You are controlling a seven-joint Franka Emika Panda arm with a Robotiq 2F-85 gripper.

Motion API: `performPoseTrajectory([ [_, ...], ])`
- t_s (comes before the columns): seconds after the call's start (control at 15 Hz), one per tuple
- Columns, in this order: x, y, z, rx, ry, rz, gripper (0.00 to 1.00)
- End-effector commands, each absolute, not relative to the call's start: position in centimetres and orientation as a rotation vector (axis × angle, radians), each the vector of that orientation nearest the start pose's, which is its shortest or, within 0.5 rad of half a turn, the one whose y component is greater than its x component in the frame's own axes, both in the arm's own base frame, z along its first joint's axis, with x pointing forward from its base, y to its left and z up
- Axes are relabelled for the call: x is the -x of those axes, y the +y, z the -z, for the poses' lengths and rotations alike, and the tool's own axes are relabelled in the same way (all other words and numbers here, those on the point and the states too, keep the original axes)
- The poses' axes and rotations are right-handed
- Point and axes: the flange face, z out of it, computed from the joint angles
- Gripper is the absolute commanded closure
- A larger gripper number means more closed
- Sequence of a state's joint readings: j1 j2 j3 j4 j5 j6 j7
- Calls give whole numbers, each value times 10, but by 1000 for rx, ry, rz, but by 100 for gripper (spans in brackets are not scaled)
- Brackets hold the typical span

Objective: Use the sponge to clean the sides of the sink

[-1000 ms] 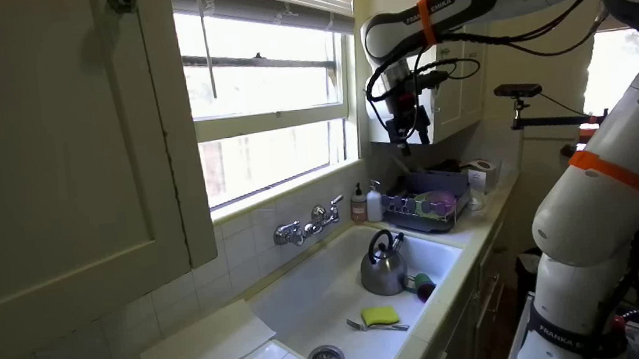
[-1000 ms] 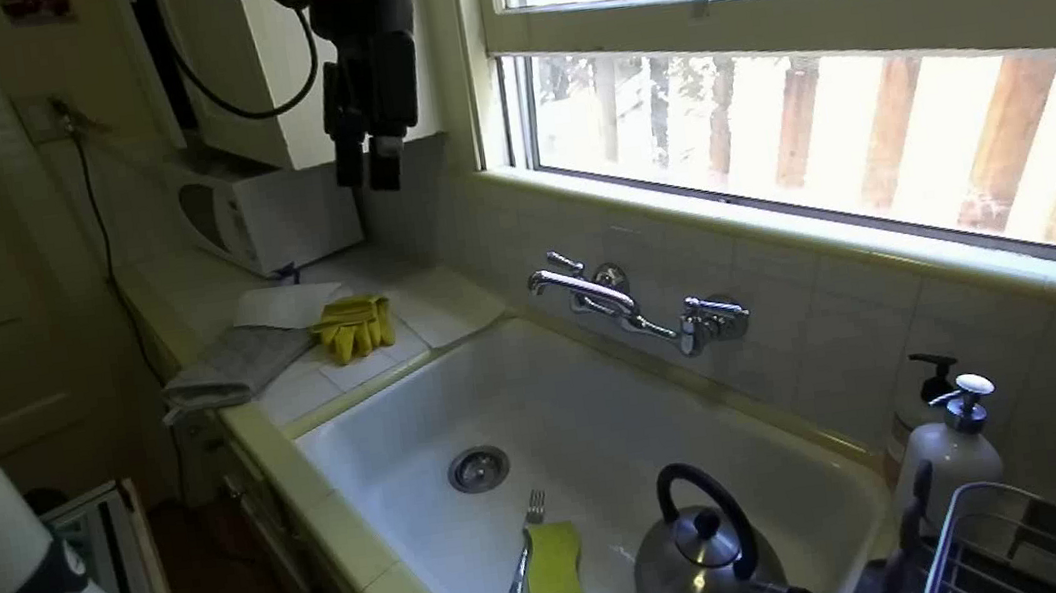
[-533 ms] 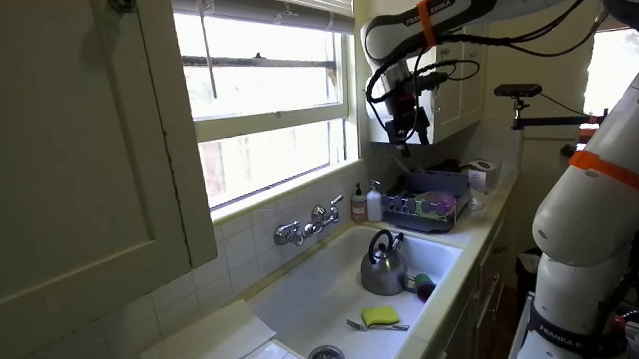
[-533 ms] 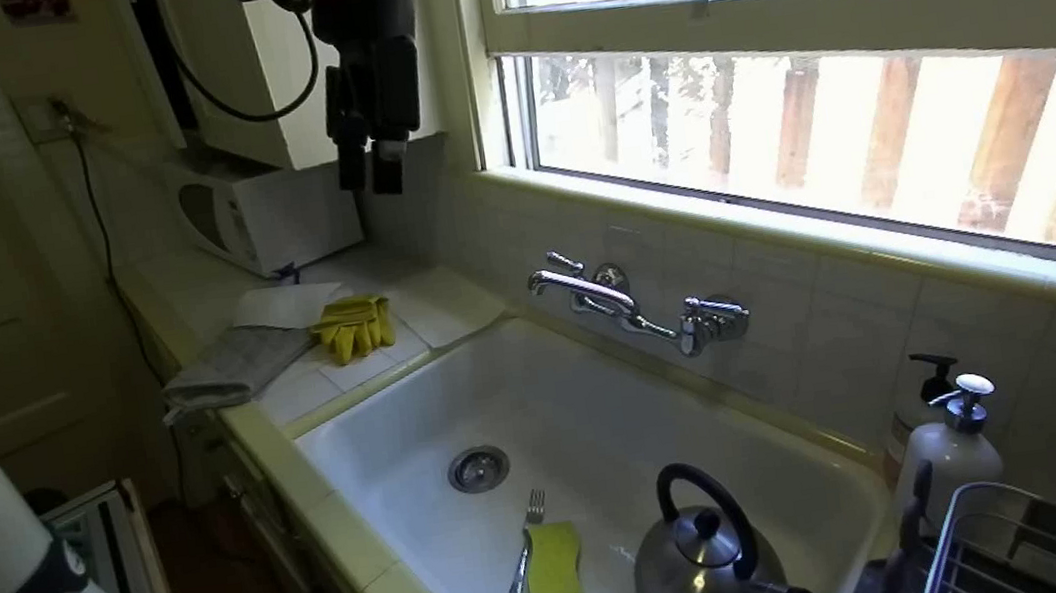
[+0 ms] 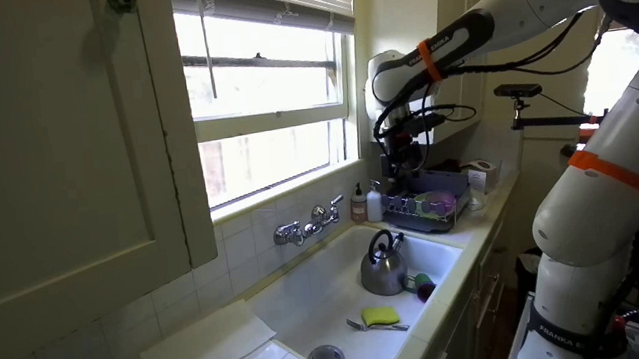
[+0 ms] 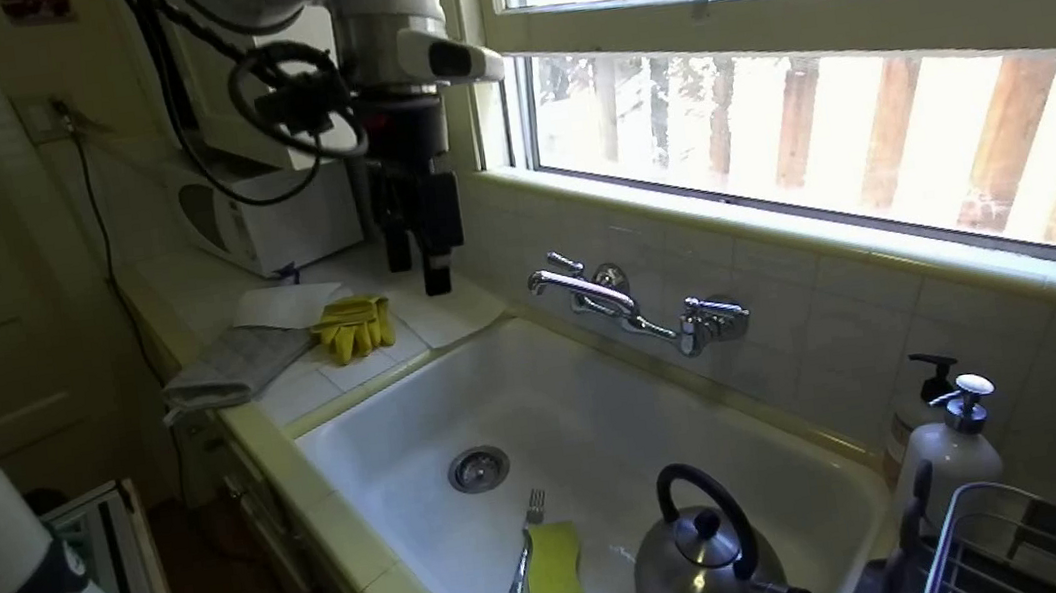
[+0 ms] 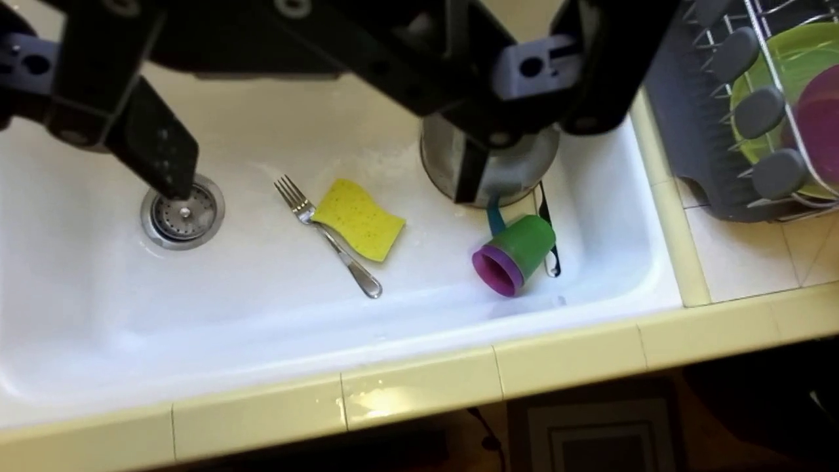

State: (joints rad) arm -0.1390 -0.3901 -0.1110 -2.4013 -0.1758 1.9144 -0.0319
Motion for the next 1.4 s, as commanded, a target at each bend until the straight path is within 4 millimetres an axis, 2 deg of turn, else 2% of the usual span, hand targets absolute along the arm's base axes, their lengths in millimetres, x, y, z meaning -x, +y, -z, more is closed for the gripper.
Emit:
performPoseTrajectory([
  [0.0,-397,-119,-399,3175,269,-72,0],
  [0.33,-404,-126,-334,3141,321,-21,0],
  [0.53,-412,-126,-299,3125,332,-106,0],
  [0.6,-405,-125,-320,3146,320,-65,0],
  [0.8,-408,-126,-299,3137,328,-131,0],
  [1.13,-411,-127,-300,3137,331,-126,0],
  [1.33,-424,-124,-270,3149,371,-123,0],
])
